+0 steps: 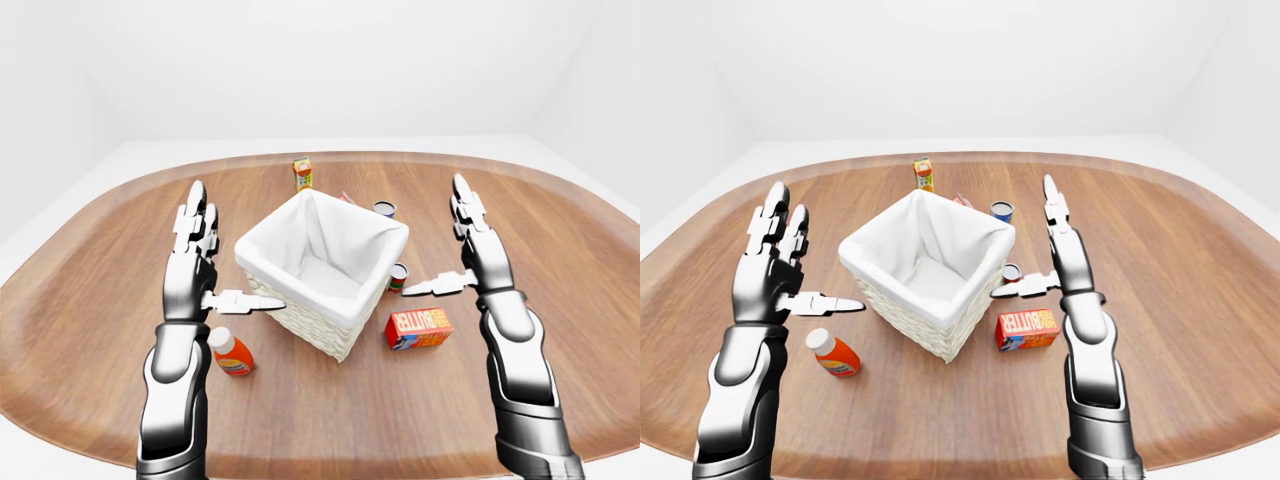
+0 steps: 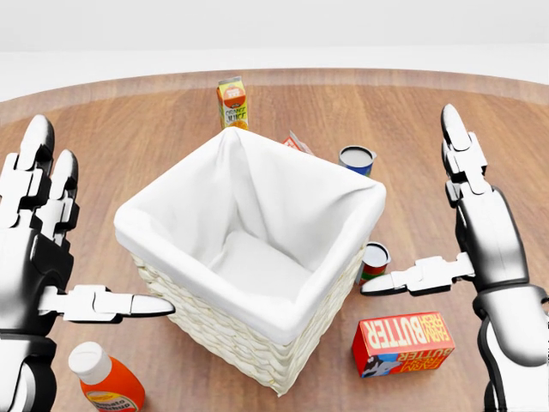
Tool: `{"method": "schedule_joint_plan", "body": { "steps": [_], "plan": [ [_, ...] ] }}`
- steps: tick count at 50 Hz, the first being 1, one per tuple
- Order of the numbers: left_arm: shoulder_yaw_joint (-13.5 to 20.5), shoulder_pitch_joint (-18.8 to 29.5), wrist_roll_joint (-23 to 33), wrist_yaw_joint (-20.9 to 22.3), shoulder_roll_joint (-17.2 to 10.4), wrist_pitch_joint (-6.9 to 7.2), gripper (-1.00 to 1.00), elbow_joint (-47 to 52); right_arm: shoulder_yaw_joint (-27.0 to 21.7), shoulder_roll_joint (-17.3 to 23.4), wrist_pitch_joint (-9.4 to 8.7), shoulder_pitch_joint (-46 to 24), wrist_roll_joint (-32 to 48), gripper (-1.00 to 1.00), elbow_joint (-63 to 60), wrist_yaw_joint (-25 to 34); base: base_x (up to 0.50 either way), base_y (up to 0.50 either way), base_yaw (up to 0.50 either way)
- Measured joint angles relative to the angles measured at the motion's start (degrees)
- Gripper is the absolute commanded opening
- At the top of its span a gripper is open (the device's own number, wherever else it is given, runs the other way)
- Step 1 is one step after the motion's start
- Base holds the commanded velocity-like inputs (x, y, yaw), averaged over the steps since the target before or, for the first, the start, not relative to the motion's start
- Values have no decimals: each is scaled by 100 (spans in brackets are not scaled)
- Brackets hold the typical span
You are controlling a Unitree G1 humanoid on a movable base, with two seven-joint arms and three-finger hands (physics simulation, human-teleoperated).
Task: Pick up the butter and put it in the basket.
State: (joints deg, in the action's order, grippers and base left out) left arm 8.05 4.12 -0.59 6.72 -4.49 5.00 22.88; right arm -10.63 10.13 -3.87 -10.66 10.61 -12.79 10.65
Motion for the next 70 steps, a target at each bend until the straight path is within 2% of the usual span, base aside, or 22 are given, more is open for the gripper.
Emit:
{"method": "schedule_joint_plan", "body": {
  "steps": [16, 27, 40, 52, 70],
  "plan": [
    [8, -9, -7, -14, -1, 0, 100, -30, -418, 1066, 876, -722, 221, 100, 2491, 568, 0, 0, 0],
    [-15, 3, 18, -27, 4, 0, 100, -96, -472, 1618, 887, -989, 400, 100, 4207, 919, 0, 0, 0],
    [-36, -9, 45, -40, 14, 0, 100, -178, -108, 2038, 887, -1742, 616, 100, 7111, 734, 0, 0, 0],
    [-27, -37, 41, -54, 21, 0, 100, -222, 88, 1981, 887, -2077, 876, 100, 8379, 354, 0, 0, 0],
    [-10, -75, 7, -87, 29, 0, 100, -280, 41, 1636, 887, -2246, 1147, 100, 8971, -217, 0, 0, 0]
  ]
}}
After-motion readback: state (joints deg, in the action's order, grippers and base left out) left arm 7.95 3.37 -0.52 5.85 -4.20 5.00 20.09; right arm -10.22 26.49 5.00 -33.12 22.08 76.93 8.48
